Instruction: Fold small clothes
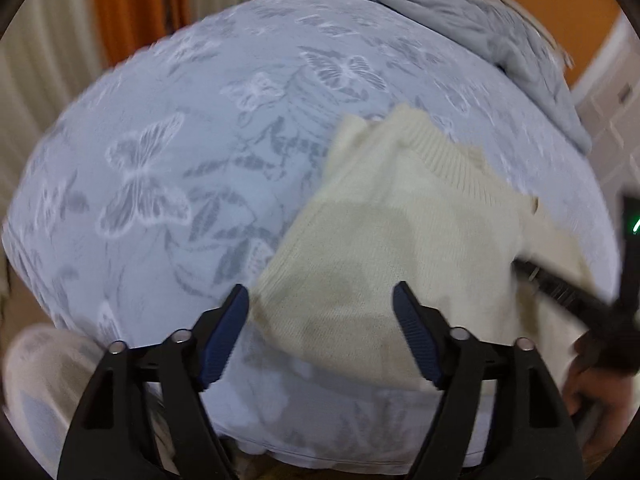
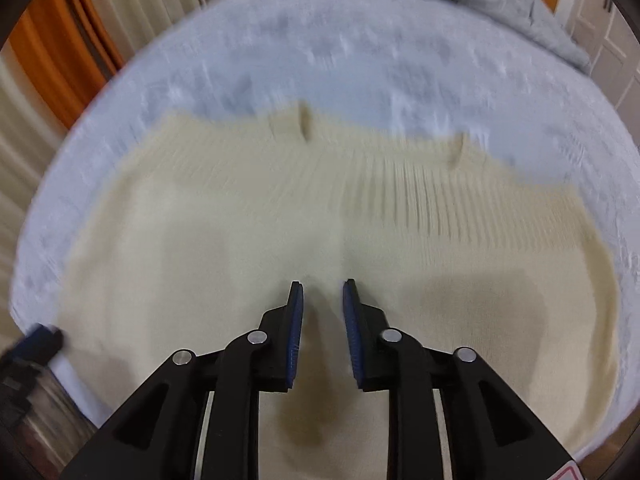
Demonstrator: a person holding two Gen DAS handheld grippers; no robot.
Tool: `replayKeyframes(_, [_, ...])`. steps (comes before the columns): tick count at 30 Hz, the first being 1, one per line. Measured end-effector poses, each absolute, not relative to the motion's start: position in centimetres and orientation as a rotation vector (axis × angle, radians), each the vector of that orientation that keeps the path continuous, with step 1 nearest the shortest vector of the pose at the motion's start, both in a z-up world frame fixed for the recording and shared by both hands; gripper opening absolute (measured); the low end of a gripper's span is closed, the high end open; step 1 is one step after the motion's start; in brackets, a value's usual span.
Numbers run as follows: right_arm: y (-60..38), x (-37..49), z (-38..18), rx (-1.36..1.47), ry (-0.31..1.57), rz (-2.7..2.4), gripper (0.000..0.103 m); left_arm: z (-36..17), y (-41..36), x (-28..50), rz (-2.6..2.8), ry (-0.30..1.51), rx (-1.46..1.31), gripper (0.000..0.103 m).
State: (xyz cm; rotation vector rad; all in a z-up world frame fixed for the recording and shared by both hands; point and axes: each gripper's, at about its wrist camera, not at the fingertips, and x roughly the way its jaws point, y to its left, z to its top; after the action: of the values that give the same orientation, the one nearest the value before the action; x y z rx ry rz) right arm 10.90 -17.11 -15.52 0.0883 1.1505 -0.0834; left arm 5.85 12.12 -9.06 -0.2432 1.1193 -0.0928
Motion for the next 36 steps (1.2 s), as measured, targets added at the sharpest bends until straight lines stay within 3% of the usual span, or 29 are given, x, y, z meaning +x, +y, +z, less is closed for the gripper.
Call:
replayKeyframes(6, [-20.1, 8.8, -12.3, 0.286, 1.056, -0.089, 0.015, -11.7, 14.0, 5.7, -0.019, 1.186, -0.416, 0.083])
replayKeyframes(10, [-20.0, 9.7, -14.2, 0.266, 1.113, -0.082, 0.015, -14.2, 15.2, 6.1, 0.061, 1.198, -0.599, 0.091])
replayKeyframes(14, [-19.6, 9.4, -15.4, 0.229, 1.117, -0.069, 0.017, -13.2, 12.3, 8.2, 0.074, 1.227, -0.466, 0.090])
replayKeyframes(20, [-19.3, 10.1, -14.0, 0.220, 1.111, -0.060, 0.019, -12.1, 7.3, 9.5, 0.086, 1.254, -0.158, 0.076])
replayKeyframes(25, [-18.6, 11.0, -15.2, 0.157, 1.132, -0.068, 0.023, -11.6, 6.7, 10.3, 0.058, 1.271, -0.123, 0.053])
replayKeyframes(30, [-18.3, 11.2, -14.4, 0.192, 1.112, -0.058, 0.026, -11.6, 6.7, 10.6, 0.056, 1.286, -0.112, 0.050])
replayKeyframes(32, [-18.1, 11.5, -15.3, 0.155, 1.123, -0.055, 0.027, -11.4, 6.5, 10.3, 0.054, 1.290, -0.091, 0.043])
replayKeyframes(34, [-17.4, 11.4, -15.4, 0.092, 1.114, -0.050, 0.028, -11.1, 6.3, 10.3, 0.048, 1.291, -0.069, 0.029])
replayKeyframes(36, [-17.3, 11.3, -15.0, 0.082, 1.115, -0.043, 0.030, -10.5, 6.1, 10.3, 0.034, 1.292, -0.073, 0.024])
